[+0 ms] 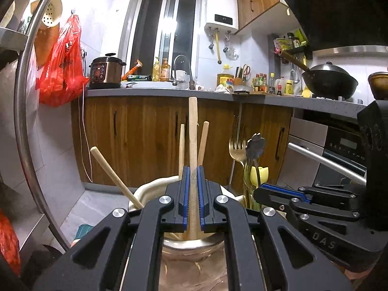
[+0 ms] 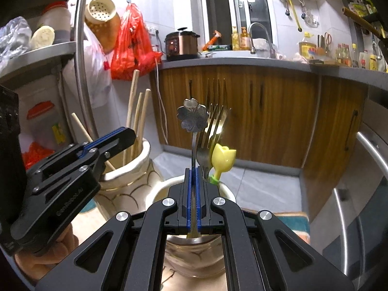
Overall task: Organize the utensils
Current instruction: 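Drop the spoon into the larger vase while the left tool drops the chopstick there, then move the right tool to the yellow tulip stick while the left tool moves to the last chopstick, then grasp the yellow tulip stick with the right tool while the left tool grasps the chopstick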
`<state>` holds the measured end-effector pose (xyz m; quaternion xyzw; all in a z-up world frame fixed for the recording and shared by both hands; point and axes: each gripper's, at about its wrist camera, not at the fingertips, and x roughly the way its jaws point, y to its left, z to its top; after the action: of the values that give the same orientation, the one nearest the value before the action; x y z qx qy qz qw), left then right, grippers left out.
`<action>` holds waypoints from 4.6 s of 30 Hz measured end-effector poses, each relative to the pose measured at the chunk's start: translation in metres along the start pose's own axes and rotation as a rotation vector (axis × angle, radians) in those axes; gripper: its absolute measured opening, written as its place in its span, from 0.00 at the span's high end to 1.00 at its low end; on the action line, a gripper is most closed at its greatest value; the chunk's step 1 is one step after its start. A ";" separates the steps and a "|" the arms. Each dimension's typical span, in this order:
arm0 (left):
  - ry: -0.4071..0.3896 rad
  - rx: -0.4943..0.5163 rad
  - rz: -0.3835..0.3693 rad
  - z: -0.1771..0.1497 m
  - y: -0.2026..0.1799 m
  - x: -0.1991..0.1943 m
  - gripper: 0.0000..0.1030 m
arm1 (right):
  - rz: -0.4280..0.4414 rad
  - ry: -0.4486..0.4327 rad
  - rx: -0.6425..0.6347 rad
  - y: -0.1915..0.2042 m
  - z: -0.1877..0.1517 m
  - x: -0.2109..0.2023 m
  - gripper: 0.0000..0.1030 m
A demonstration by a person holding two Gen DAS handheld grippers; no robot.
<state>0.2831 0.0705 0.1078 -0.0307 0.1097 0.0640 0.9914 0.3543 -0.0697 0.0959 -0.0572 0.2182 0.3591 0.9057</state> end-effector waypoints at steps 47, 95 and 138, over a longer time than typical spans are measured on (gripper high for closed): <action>0.029 0.054 -0.053 -0.018 0.024 -0.097 0.17 | -0.050 0.017 -0.009 -0.017 -0.049 -0.061 0.23; 0.654 0.248 -0.169 -0.119 -0.037 -0.030 0.68 | 0.100 0.377 -0.080 0.003 -0.122 -0.056 0.19; 0.724 0.302 -0.154 -0.115 -0.016 -0.028 0.73 | 0.152 0.749 -0.375 0.026 -0.116 -0.010 0.90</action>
<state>0.2338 0.0430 0.0028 0.0868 0.4577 -0.0426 0.8838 0.2887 -0.0870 -0.0021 -0.3309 0.4665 0.4126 0.7089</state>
